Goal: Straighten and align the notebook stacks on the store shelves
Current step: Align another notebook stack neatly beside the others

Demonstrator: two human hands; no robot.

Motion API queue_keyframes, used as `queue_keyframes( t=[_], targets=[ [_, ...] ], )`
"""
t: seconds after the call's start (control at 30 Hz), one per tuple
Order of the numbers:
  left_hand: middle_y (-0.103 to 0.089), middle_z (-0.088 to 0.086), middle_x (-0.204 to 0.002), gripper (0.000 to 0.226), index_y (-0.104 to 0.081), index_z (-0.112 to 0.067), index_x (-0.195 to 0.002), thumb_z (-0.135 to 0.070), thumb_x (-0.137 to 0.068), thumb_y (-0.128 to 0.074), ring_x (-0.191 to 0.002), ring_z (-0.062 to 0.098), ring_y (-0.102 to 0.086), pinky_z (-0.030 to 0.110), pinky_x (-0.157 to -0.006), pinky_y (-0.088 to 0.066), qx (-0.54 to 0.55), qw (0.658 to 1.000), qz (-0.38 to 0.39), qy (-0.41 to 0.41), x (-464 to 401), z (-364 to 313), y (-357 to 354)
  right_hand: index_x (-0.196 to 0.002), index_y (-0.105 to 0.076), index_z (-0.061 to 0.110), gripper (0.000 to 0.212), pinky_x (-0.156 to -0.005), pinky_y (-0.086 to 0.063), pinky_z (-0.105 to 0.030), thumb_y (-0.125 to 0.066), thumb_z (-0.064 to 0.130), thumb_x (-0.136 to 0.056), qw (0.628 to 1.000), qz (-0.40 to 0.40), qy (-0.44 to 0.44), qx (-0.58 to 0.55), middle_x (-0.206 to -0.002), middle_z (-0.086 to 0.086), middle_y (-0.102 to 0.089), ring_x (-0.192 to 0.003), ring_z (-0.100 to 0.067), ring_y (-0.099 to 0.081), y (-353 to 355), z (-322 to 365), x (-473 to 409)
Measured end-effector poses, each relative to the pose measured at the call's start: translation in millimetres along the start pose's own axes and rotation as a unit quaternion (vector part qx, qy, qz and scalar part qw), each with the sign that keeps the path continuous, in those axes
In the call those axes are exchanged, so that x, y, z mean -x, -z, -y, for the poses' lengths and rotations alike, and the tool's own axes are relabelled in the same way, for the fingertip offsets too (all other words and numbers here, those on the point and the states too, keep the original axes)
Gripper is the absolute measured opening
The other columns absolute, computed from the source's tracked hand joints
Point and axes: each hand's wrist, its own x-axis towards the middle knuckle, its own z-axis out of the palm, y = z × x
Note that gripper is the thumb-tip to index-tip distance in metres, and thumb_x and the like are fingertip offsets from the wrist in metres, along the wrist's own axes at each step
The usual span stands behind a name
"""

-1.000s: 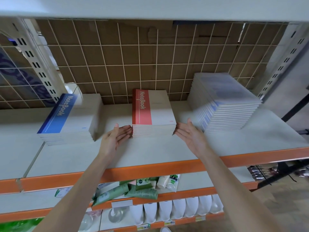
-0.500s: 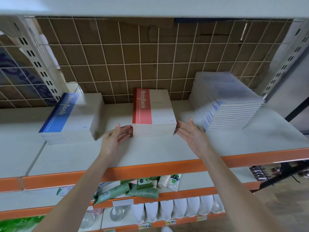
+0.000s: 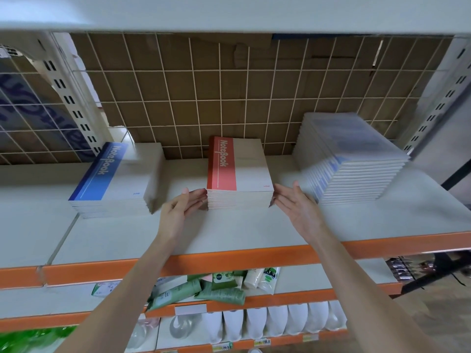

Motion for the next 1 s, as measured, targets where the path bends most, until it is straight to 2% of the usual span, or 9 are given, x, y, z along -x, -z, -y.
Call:
queue_keyframes(
  t=[0.23, 0.4, 0.5, 0.63, 0.73, 0.83, 0.9, 1.0],
  targets=[
    [-0.070, 0.004, -0.102, 0.032, -0.065, -0.010, -0.104, -0.022, -0.101, -0.036, -0.099, 0.014, -0.067, 0.019, -0.087, -0.052, 0.015, 0.999, 0.018, 0.025, -0.8, -1.0, 0.3, -0.121, -0.056, 0.009, 0.048, -0.098, -0.046, -0.023, -0.038, 0.043, -0.093, 1.000, 0.024, 0.003, 0.010, -0.117, 0.000, -0.067, -0.116, -0.011, -0.059, -0.5, 1.6, 1.8],
    [-0.071, 0.005, -0.100, 0.032, -0.066, -0.008, -0.100, -0.020, -0.101, -0.037, -0.096, 0.015, -0.068, 0.020, -0.084, -0.053, 0.020, 1.000, 0.004, 0.006, -0.8, -1.1, -0.1, -0.117, -0.059, 0.013, 0.042, -0.104, -0.041, -0.026, -0.037, 0.041, -0.096, 1.000, 0.004, 0.008, 0.020, -0.117, 0.002, -0.067, -0.117, -0.011, -0.058, -2.4, 2.4, 3.9],
    [-0.071, 0.007, -0.098, 0.031, -0.066, -0.006, -0.101, -0.020, -0.101, -0.038, -0.093, 0.015, -0.069, 0.021, -0.083, -0.054, 0.018, 1.000, -0.015, 0.006, -3.7, 1.0, 1.6, -0.124, -0.057, 0.008, 0.045, -0.109, -0.036, -0.029, -0.035, 0.038, -0.099, 1.000, -0.016, 0.007, 0.025, -0.128, -0.007, -0.060, -0.121, -0.014, -0.055, -1.8, 2.1, 3.0],
    [-0.071, 0.006, -0.097, 0.031, -0.066, -0.008, -0.099, -0.022, -0.100, -0.039, -0.092, 0.012, -0.069, 0.018, -0.079, -0.054, -0.001, 0.999, 0.014, 0.046, -6.3, 3.0, 2.7, -0.127, -0.054, 0.005, 0.047, -0.110, -0.035, -0.031, -0.033, 0.037, -0.100, 1.000, -0.007, -0.003, 0.029, -0.130, -0.010, -0.059, -0.121, -0.015, -0.055, -1.3, 0.9, 0.9],
    [-0.070, 0.006, -0.103, 0.031, -0.065, -0.008, -0.101, -0.024, -0.100, -0.039, -0.096, 0.013, -0.067, 0.020, -0.080, -0.054, 0.045, 0.997, -0.002, 0.058, -8.3, 1.7, 4.7, -0.134, -0.047, 0.002, 0.055, -0.110, -0.034, -0.030, -0.029, 0.041, -0.100, 1.000, -0.015, -0.006, -0.009, -0.138, -0.011, -0.052, -0.127, -0.017, -0.049, 4.3, 2.9, -2.4],
    [-0.068, 0.004, -0.108, 0.036, -0.062, -0.009, -0.107, -0.032, -0.101, -0.035, -0.098, 0.014, -0.067, 0.025, -0.080, -0.053, 0.086, 0.991, 0.005, 0.104, -15.5, -9.4, 9.8, -0.139, -0.040, 0.000, 0.063, -0.114, -0.029, -0.034, -0.021, 0.046, -0.101, 0.999, 0.007, -0.047, -0.020, -0.141, -0.011, -0.049, -0.131, -0.020, -0.045, 9.5, 9.5, -7.8],
    [-0.071, 0.004, -0.103, 0.043, -0.064, -0.008, -0.103, -0.037, -0.101, -0.033, -0.095, 0.015, -0.068, 0.024, -0.077, -0.053, 0.040, 0.991, 0.024, 0.122, -19.5, -18.9, 9.4, -0.137, -0.043, -0.001, 0.066, -0.111, -0.034, -0.032, -0.020, 0.049, -0.100, 0.997, 0.015, -0.079, -0.009, -0.132, -0.010, -0.056, -0.125, -0.020, -0.052, 10.8, 10.9, -10.7],
    [-0.073, 0.008, -0.093, 0.050, -0.066, -0.004, -0.097, -0.041, -0.099, -0.032, -0.087, 0.019, -0.071, 0.022, -0.071, -0.057, -0.028, 0.991, 0.030, 0.125, -15.2, -20.4, 8.2, -0.123, -0.054, -0.004, 0.066, -0.090, -0.050, -0.024, -0.026, 0.051, -0.098, 0.995, 0.002, -0.102, 0.001, -0.108, -0.009, -0.069, -0.103, -0.016, -0.066, 13.1, 7.8, -9.7]
  ],
)
